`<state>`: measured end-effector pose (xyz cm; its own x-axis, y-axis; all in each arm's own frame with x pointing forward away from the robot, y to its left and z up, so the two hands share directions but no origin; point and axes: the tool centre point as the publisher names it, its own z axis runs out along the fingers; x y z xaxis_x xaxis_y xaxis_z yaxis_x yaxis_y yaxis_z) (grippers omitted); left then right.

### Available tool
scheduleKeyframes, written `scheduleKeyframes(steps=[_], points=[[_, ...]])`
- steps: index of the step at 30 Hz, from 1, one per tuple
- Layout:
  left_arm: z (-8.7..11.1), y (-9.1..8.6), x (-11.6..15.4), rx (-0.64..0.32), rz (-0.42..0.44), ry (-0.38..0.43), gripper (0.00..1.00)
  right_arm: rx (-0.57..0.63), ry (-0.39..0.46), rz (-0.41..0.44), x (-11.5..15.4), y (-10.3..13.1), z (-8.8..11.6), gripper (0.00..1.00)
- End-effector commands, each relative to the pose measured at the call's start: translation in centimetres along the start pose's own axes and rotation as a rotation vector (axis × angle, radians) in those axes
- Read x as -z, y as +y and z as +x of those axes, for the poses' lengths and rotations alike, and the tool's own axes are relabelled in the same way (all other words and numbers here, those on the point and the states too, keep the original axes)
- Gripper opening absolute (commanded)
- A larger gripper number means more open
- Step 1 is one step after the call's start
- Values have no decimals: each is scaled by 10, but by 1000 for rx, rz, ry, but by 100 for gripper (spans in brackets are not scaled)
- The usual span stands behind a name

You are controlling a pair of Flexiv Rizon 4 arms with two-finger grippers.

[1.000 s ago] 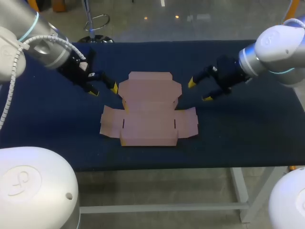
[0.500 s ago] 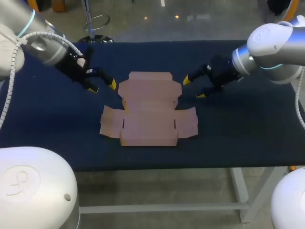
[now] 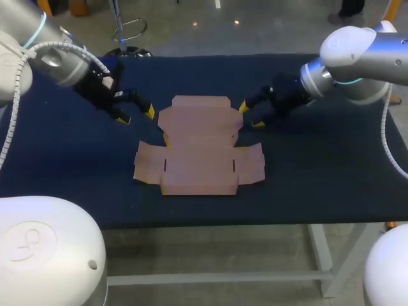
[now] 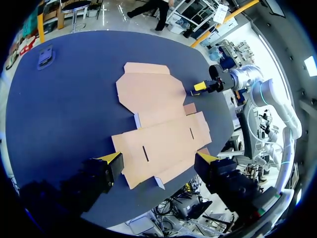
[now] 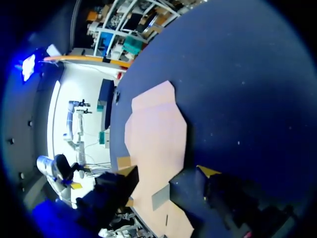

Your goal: Assemble the packaging by folding the flat box into shape, placing the metal phone stand inside, and closing the box properly

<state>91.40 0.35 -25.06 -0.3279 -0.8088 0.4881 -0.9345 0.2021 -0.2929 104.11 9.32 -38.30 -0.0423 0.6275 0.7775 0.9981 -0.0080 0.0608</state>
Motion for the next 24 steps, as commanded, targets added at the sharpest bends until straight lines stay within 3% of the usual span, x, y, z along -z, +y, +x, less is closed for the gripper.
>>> scheduleKeyframes(steps=[1,8,16,24], points=[[1,2,1,6,2,-6,100,4,23,113,-7,10,-5,75],[3,4,3,18,12,-15,100,4,33,142,-19,16,-7,58],[3,4,4,28,14,-24,100,-4,44,155,-26,21,-11,50],[4,7,6,43,15,-40,100,8,81,174,-38,25,-10,48]])
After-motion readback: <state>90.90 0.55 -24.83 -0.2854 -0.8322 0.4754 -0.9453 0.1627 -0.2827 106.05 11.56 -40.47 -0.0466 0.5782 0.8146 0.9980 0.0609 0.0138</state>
